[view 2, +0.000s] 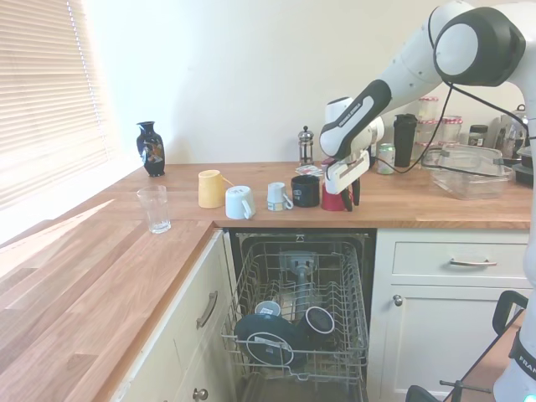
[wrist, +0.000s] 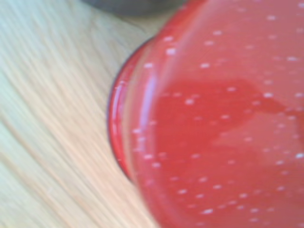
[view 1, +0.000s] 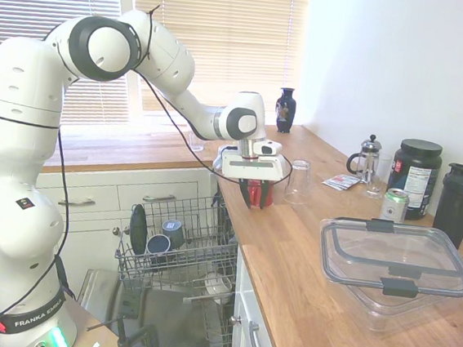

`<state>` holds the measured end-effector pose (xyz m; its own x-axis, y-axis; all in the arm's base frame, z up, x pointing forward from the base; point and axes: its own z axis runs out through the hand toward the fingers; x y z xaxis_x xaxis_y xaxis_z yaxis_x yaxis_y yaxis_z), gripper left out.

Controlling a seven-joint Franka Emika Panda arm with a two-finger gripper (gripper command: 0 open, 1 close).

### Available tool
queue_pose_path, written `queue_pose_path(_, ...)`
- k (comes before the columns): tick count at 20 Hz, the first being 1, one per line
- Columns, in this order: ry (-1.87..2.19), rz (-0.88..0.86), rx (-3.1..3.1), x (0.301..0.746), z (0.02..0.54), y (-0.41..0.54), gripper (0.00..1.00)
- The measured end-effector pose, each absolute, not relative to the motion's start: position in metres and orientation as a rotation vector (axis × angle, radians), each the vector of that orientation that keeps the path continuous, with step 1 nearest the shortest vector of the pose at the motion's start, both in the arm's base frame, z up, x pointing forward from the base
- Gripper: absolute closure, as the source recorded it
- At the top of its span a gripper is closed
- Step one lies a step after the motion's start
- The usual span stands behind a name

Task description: Unload a mug from dishwasher

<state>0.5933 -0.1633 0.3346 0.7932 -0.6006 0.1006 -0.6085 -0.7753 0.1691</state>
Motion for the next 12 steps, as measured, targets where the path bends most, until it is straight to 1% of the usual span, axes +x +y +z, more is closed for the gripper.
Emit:
queue_pose_path(9,-0.961,0.061,2.788,0.591,0.339,-0.159,0.00)
queue_pose_path(12,-0.974,0.090,2.794,0.588,0.354,-0.146,0.00)
